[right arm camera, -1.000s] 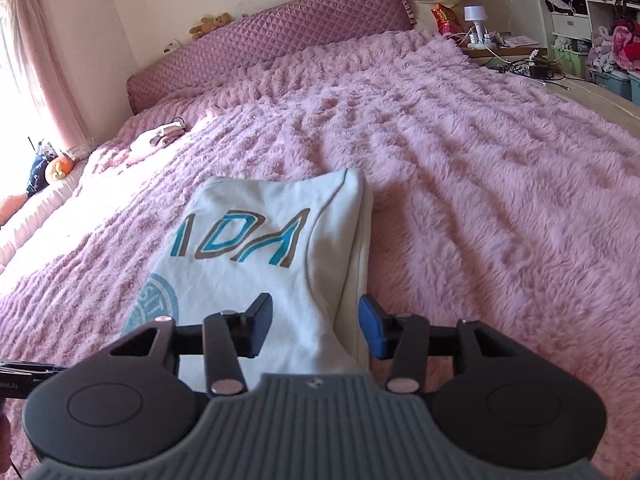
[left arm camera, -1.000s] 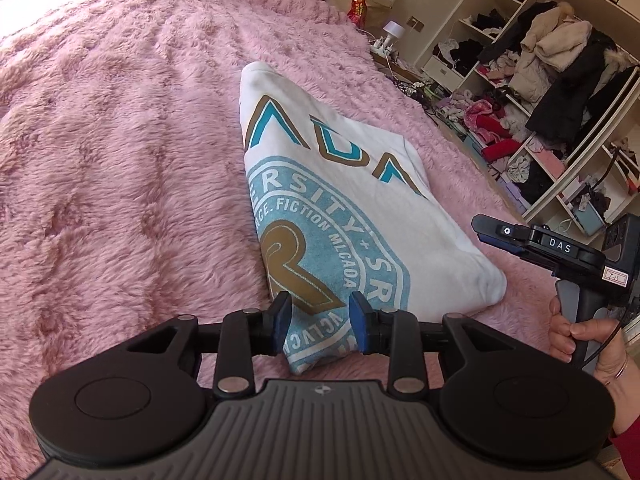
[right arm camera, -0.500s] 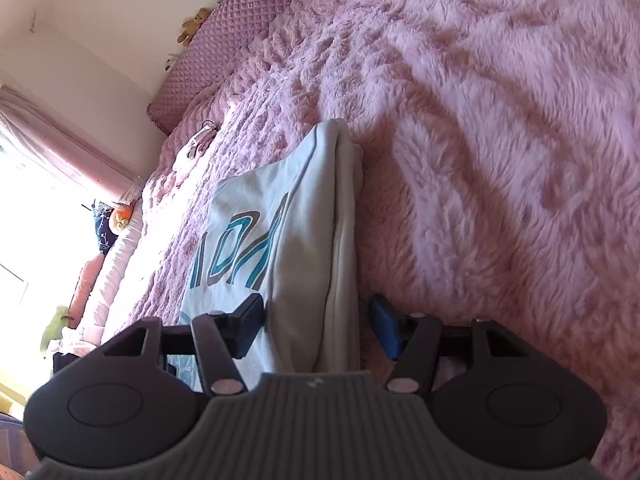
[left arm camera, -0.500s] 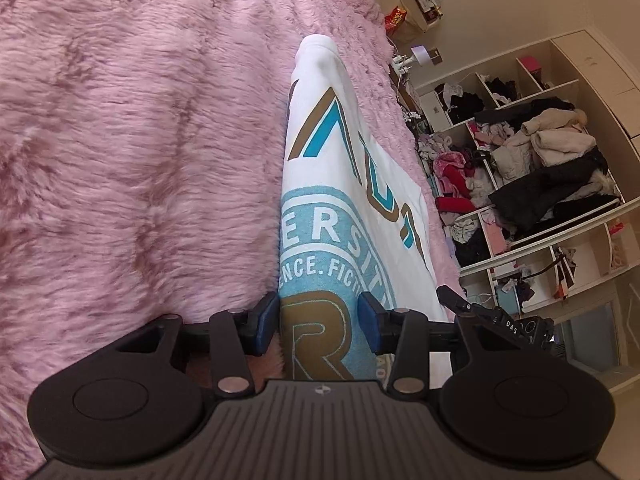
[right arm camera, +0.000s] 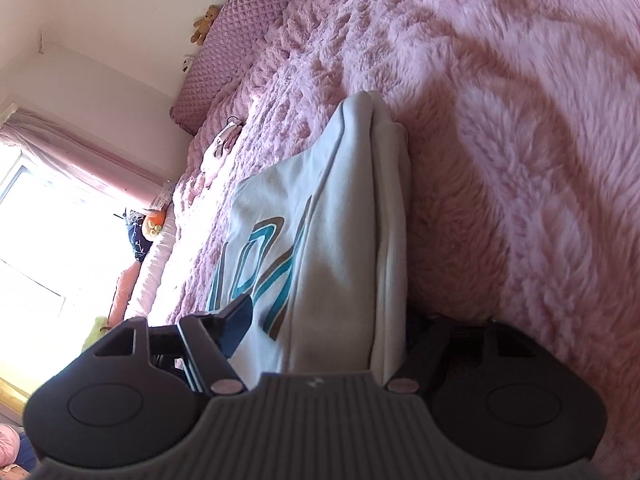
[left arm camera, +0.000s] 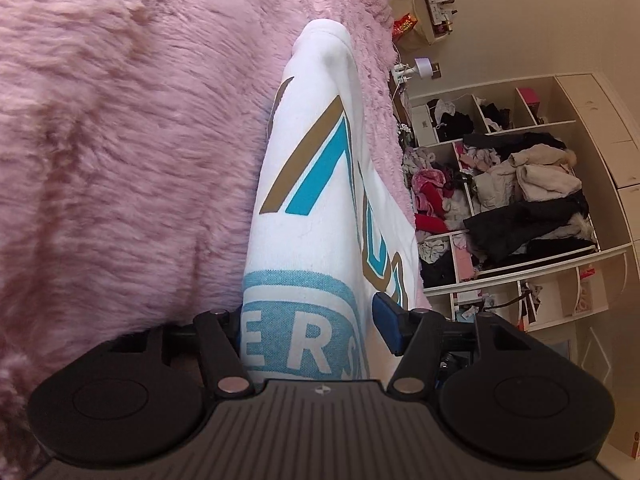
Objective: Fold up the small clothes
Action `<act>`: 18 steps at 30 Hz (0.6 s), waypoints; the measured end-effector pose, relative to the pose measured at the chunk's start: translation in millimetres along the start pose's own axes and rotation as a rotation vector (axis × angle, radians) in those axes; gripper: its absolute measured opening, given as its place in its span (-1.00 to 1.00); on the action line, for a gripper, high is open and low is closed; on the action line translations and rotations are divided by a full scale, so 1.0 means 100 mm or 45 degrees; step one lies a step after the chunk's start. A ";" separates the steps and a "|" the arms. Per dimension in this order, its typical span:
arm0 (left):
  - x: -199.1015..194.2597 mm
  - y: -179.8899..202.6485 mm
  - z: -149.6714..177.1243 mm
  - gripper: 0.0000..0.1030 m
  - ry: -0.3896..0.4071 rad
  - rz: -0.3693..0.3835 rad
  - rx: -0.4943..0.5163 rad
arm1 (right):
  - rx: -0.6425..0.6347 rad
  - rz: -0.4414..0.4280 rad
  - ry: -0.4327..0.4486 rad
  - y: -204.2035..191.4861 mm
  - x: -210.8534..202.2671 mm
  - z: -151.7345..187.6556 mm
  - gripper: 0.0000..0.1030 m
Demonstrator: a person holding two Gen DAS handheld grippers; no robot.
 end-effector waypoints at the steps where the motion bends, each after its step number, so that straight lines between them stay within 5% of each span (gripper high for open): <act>1: 0.01 0.01 -0.01 0.24 -0.001 -0.002 0.001 | 0.016 0.004 0.005 0.01 0.00 -0.01 0.04; 2: 0.02 0.02 -0.01 0.17 0.007 -0.021 0.009 | 0.032 0.027 0.001 0.03 -0.01 -0.02 -0.24; 4: 0.01 0.06 0.01 -0.16 0.023 -0.074 0.047 | 0.034 0.060 -0.001 0.03 -0.01 -0.03 -0.34; 7: -0.05 0.17 0.06 -0.36 0.049 -0.157 0.155 | -0.038 0.138 0.010 -0.11 -0.04 -0.06 -0.40; 12: -0.17 0.46 0.19 -0.42 0.067 -0.290 0.346 | -0.181 0.251 0.003 -0.45 -0.09 -0.13 -0.42; 18: -0.49 0.85 0.31 -0.42 0.102 -0.309 0.462 | -0.327 0.253 0.005 -1.00 -0.22 -0.12 -0.42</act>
Point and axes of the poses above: each gripper's, at about its wrist camera, not at the fingertips, and x roughly the way its jaws point, y to its right, z to its underside, the point moved 9 cm from there along x, roughly the way its jaws point, and after that the axes turned 7 degrees about -x, right-handed, at the moved point
